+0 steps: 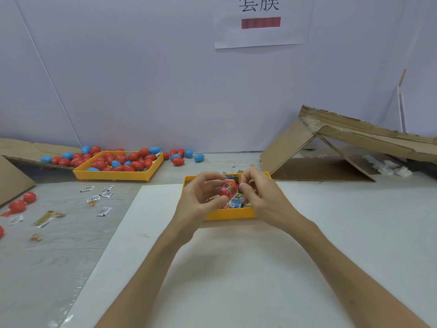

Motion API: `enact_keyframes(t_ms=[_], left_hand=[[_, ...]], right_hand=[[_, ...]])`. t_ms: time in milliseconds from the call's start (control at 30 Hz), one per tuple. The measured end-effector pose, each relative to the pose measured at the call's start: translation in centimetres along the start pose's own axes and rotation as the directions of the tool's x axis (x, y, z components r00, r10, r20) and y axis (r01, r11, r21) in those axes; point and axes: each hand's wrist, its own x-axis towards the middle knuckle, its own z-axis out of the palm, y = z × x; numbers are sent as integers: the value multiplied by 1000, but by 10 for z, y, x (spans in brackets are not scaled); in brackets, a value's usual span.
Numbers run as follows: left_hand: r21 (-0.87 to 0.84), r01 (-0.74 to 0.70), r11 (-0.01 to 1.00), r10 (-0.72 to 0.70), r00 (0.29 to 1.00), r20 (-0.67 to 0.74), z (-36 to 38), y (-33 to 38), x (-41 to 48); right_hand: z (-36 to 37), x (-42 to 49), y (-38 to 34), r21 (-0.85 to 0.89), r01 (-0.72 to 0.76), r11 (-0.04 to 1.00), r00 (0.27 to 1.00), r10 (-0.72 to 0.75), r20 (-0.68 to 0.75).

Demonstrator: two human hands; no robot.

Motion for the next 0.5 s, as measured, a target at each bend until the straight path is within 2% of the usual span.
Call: enact_keyframes(t_ms=[67, 133, 233, 500], left_hand=[[-89, 41, 995, -39, 999, 20, 0, 1, -1], [-179, 67, 981, -58, 997, 52, 1, 2, -1], [-254, 89, 963, -66, 993, 100, 2, 3, -3], [-301, 133, 944, -83, 982, 172, 2, 6, -4]], right_hand=[[-4, 2, -1, 187, -71, 980, 997, 76, -20], [-6, 2, -4, 376, -98, 921, 995, 98, 20], [-4, 1, -9, 412, -103, 905, 995, 91, 49], [-6, 1, -7, 567, -154, 809, 988, 118, 99]])
